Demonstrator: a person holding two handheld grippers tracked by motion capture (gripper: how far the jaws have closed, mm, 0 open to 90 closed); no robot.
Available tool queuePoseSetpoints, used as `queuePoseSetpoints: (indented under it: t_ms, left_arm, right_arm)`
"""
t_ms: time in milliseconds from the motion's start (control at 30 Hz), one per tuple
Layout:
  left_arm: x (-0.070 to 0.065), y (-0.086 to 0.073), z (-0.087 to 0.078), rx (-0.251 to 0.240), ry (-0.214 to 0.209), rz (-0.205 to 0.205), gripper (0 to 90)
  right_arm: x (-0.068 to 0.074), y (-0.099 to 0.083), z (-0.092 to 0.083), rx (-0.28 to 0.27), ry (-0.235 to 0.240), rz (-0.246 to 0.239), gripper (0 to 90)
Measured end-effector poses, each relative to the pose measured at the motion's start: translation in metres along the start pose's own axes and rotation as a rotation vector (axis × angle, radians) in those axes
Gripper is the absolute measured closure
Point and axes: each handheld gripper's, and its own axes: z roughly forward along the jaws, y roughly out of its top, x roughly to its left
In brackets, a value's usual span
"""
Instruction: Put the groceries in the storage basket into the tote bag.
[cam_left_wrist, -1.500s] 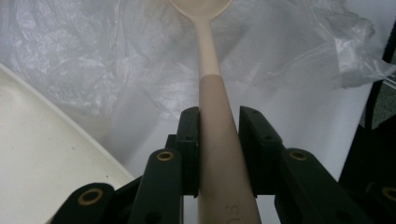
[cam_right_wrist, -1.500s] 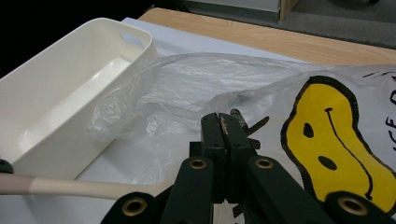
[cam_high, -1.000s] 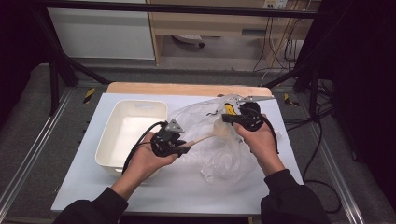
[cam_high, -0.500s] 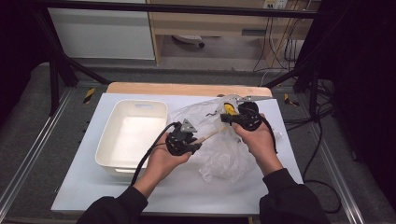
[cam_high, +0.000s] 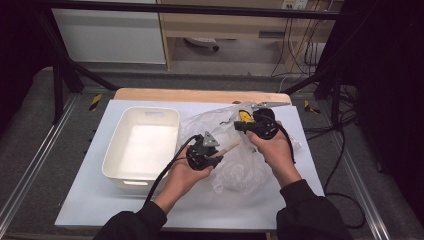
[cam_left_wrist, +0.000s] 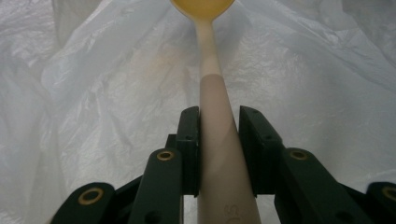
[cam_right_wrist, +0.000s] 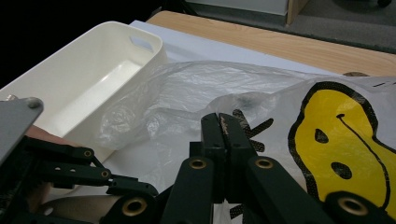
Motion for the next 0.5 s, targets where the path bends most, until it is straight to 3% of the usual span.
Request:
queuePoseSetpoints:
  t_ms: [500]
  left_arm:
    - [-0.005, -0.003, 0.025, -0.037, 0.024, 0.005, 69.9]
  right_arm:
    - [0.002, 0.003, -0.007, -0.020, 0.013, -0.013, 90.0]
